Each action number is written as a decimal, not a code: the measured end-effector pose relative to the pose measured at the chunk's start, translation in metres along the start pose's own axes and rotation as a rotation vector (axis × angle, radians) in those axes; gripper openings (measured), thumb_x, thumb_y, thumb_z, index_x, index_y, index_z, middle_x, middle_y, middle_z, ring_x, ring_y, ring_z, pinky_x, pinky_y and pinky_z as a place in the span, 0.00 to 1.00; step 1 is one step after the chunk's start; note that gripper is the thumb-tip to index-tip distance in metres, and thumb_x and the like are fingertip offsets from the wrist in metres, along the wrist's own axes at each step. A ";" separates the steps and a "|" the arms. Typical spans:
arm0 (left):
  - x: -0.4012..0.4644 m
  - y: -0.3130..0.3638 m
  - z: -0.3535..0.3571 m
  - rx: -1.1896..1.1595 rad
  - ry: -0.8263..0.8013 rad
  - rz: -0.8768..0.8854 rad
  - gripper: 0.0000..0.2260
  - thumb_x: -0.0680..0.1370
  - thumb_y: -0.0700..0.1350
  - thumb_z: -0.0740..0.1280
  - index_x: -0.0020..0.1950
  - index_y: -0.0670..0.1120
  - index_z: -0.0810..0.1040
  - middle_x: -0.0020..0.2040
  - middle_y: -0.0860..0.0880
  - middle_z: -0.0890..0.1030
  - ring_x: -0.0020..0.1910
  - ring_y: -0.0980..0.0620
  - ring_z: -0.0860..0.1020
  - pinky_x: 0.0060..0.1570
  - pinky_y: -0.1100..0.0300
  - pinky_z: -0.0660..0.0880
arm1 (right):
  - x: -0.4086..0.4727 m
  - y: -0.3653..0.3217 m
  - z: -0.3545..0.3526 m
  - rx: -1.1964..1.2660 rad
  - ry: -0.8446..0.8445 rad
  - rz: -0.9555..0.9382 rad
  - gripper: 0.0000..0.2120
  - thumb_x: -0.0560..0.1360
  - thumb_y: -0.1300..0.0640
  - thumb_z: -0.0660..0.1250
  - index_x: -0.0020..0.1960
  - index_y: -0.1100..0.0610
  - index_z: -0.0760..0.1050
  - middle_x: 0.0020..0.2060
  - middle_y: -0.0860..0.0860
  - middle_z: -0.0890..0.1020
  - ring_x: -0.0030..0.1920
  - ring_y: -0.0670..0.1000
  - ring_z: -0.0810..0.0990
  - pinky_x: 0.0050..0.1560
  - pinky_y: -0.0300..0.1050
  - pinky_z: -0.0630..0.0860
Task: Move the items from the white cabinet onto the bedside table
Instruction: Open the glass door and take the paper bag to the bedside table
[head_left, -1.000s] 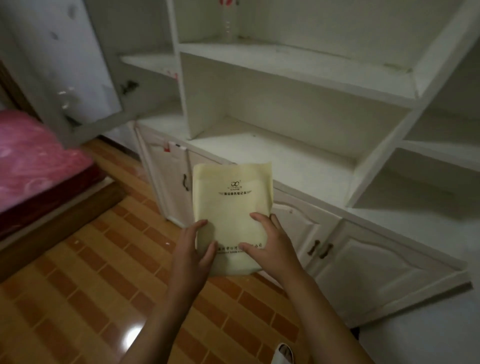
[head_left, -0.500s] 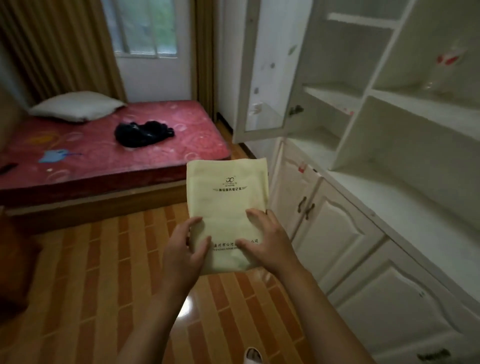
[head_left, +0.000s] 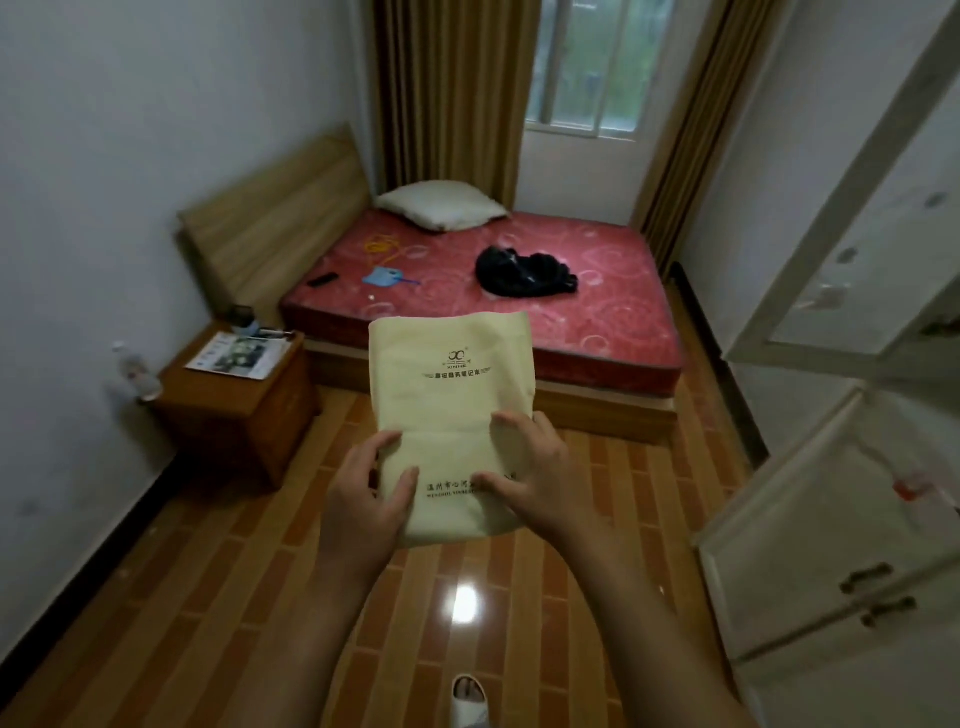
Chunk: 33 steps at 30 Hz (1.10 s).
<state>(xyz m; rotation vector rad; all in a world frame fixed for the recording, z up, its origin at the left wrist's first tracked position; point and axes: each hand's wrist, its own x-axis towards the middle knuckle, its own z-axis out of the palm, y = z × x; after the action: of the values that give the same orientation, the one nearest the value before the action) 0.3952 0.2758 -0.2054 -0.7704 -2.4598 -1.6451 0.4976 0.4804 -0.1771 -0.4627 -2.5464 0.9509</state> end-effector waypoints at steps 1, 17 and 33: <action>0.012 -0.003 -0.001 0.011 0.024 -0.007 0.19 0.77 0.44 0.74 0.67 0.52 0.76 0.60 0.56 0.77 0.55 0.59 0.77 0.49 0.56 0.79 | 0.016 0.000 0.005 0.014 -0.017 -0.013 0.34 0.70 0.43 0.79 0.71 0.45 0.69 0.57 0.43 0.70 0.53 0.45 0.73 0.43 0.31 0.69; 0.191 -0.046 0.039 0.215 0.071 -0.125 0.19 0.77 0.45 0.73 0.67 0.53 0.76 0.59 0.57 0.77 0.56 0.66 0.75 0.48 0.73 0.73 | 0.242 0.059 0.058 0.155 -0.152 -0.097 0.33 0.68 0.43 0.80 0.69 0.46 0.71 0.56 0.44 0.71 0.53 0.48 0.75 0.50 0.46 0.79; 0.333 -0.152 0.019 0.178 0.029 -0.178 0.18 0.78 0.47 0.72 0.66 0.58 0.75 0.58 0.63 0.75 0.55 0.62 0.76 0.48 0.55 0.81 | 0.392 0.048 0.149 0.138 -0.204 -0.057 0.33 0.68 0.44 0.79 0.69 0.44 0.70 0.58 0.43 0.71 0.54 0.46 0.75 0.48 0.40 0.76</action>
<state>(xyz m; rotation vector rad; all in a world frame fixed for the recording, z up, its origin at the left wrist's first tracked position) 0.0408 0.3670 -0.2292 -0.5158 -2.6761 -1.4485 0.0950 0.6006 -0.2218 -0.2634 -2.6324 1.1983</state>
